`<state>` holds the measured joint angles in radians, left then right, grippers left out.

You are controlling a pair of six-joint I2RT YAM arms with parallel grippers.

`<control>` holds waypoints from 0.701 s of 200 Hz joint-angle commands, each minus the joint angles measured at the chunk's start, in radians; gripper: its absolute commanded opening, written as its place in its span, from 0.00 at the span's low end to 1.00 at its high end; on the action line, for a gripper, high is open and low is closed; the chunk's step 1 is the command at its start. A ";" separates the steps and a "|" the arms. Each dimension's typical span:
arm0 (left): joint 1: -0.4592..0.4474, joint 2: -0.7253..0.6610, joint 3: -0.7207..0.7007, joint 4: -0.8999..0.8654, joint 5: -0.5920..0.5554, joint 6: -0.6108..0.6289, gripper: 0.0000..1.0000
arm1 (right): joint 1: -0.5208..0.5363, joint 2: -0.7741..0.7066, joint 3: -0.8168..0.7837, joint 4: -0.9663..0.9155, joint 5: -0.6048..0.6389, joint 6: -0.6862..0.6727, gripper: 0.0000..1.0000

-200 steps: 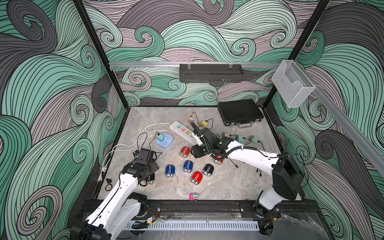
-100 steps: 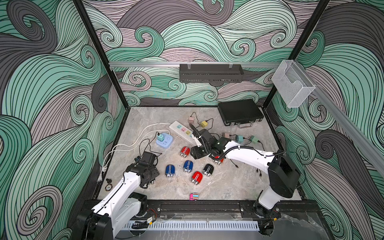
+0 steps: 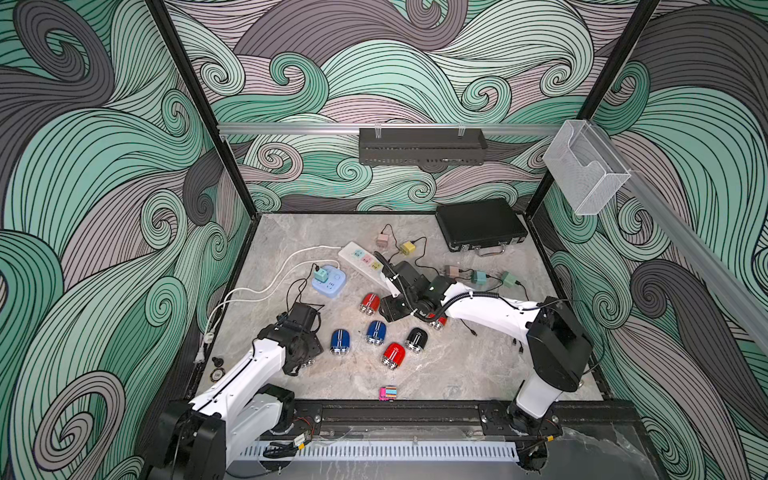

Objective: Unplug the electric shaver
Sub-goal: Pick up the electric shaver from the center of the board.

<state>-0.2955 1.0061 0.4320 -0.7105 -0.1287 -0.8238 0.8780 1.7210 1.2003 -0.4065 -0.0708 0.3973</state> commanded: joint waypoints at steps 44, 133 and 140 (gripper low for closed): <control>-0.039 0.085 0.069 0.002 -0.010 0.035 0.69 | 0.006 0.015 0.018 0.013 0.000 0.004 0.57; -0.049 0.195 0.099 0.043 0.037 0.064 0.65 | 0.006 0.012 -0.007 0.041 0.012 0.019 0.57; -0.051 0.197 0.099 0.044 0.038 0.064 0.64 | 0.006 0.013 -0.007 0.042 0.013 0.020 0.57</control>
<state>-0.3370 1.1797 0.5144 -0.6983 -0.1211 -0.7727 0.8780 1.7210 1.1995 -0.3767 -0.0696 0.4019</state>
